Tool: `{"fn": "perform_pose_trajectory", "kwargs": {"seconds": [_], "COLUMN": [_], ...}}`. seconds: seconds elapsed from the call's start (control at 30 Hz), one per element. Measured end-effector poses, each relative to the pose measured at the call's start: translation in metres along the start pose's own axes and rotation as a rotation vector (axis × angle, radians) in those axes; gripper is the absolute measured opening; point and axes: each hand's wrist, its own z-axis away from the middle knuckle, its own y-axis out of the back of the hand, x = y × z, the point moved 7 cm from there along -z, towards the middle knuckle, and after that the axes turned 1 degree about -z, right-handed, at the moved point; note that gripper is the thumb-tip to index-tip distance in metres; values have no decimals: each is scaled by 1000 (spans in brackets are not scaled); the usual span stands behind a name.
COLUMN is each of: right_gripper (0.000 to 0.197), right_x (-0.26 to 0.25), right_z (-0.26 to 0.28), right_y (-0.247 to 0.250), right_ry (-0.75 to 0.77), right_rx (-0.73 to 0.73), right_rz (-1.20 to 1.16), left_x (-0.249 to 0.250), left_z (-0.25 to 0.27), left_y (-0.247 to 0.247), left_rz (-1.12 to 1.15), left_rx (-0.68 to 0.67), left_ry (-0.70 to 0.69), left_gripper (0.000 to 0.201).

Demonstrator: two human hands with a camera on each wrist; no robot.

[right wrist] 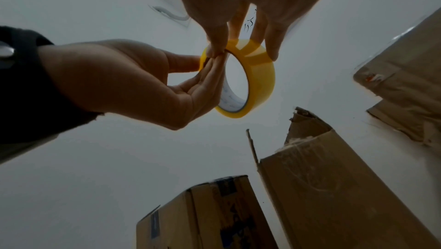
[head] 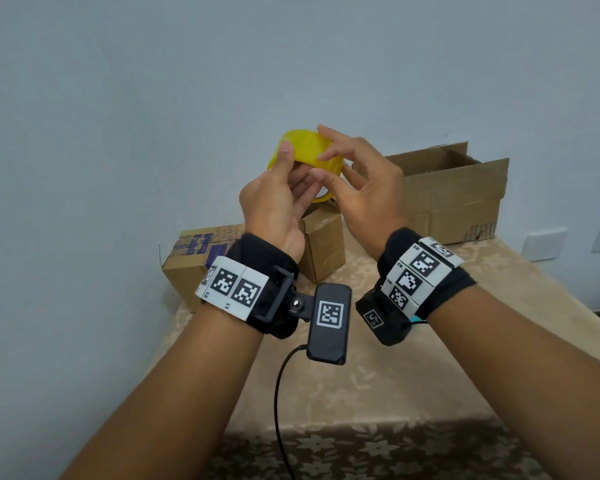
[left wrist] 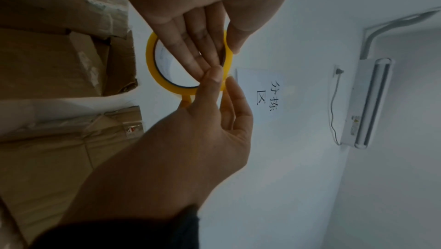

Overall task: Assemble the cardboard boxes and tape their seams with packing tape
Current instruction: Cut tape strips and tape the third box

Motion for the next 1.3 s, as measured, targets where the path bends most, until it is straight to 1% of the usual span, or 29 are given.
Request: {"fn": "perform_pose_trajectory", "kwargs": {"seconds": [0.07,0.2,0.3,0.53,0.67,0.8,1.0,1.3], "right_gripper": [9,10,17,21,18,18,19,15], "right_x": [3,5,4,6,3,2,8,5], "right_z": [0,0,0,1,-1,-1,-1,-3], "right_y": [0,3,5,6,7,7,7,10], "right_ry": [-32,-84,-70,-79,-75,-67,-94,-81], "right_rx": [12,39,45,36,35,38,47,-12], "right_rz": [-46,-115,-113,-102,-92,-105,-125,-55], "left_x": [-1,-2,0,1,4,4,2,0], "left_z": [0,1,2,1,3,4,4,3], "left_y": [0,-1,-1,0,-3,-5,-2,-3], "left_rz": [7,7,5,-32,-40,-34,-31,-35], "left_rx": [7,10,4,3,-16,-19,-8,1], "left_ry": [8,9,6,-5,-30,-26,-20,-20], "left_gripper": [21,21,21,22,22,22,21,23]}}
